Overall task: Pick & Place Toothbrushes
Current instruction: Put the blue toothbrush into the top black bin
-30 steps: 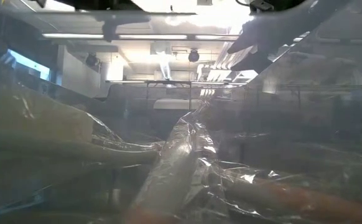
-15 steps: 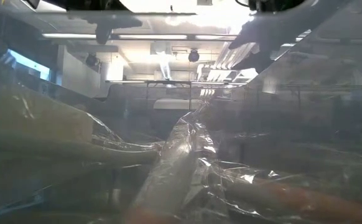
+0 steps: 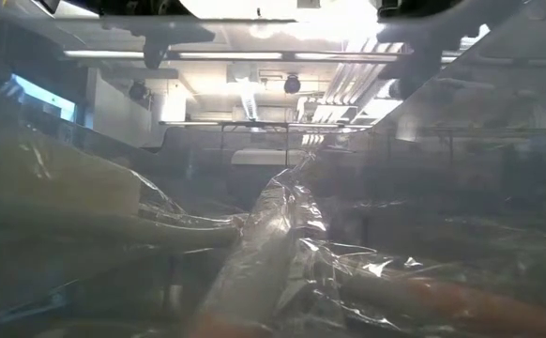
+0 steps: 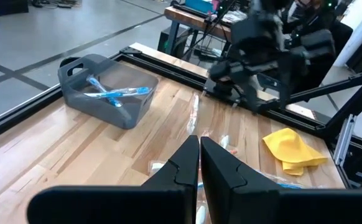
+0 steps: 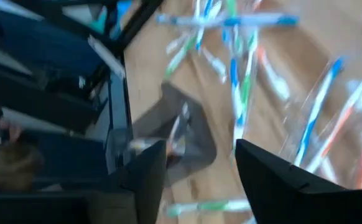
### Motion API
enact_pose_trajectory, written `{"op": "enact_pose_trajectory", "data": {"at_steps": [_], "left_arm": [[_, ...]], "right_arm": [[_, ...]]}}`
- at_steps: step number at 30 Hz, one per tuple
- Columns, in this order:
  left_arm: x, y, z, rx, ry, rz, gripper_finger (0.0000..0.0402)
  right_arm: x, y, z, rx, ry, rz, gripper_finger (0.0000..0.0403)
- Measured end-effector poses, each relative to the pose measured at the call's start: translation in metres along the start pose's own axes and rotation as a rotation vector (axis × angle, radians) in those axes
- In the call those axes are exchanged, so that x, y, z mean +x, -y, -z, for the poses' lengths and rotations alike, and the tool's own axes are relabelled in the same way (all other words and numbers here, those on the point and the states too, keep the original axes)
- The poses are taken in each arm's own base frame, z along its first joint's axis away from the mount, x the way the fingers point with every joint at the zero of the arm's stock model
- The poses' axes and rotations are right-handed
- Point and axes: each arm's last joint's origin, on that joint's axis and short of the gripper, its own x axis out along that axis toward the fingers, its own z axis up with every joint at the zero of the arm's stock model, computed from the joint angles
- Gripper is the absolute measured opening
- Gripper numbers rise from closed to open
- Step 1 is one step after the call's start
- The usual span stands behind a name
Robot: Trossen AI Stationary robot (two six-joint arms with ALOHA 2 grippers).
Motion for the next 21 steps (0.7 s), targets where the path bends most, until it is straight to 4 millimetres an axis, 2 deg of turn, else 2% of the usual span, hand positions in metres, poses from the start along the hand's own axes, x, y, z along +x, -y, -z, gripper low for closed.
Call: {"op": "enact_pose_trajectory", "data": {"at_steps": [5, 13, 17, 21], "left_arm": [[0.0001, 0.0, 0.0001, 0.0, -0.001, -0.001, 0.0012], [0.0001, 0.0001, 0.0, -0.003, 0.0, -0.001, 0.0012], [0.0001, 0.0005, 0.0, -0.033, -0.005, 0.012, 0.0012], [0.0001, 0.0009, 0.0002, -0.034, -0.009, 0.026, 0.0012]], "right_arm": [[0.0042, -0.0099, 0.0097, -0.071, -0.016, -0.012, 0.0132], [0.0041, -0.0076, 0.0072, -0.194, 0.061, 0.074, 0.0051], [0.004, -0.0069, 0.0053, -0.173, 0.146, 0.154, 0.0014], [0.0045, -0.0105, 0.0052, -0.109, 0.263, 0.222, 0.0004]]}}
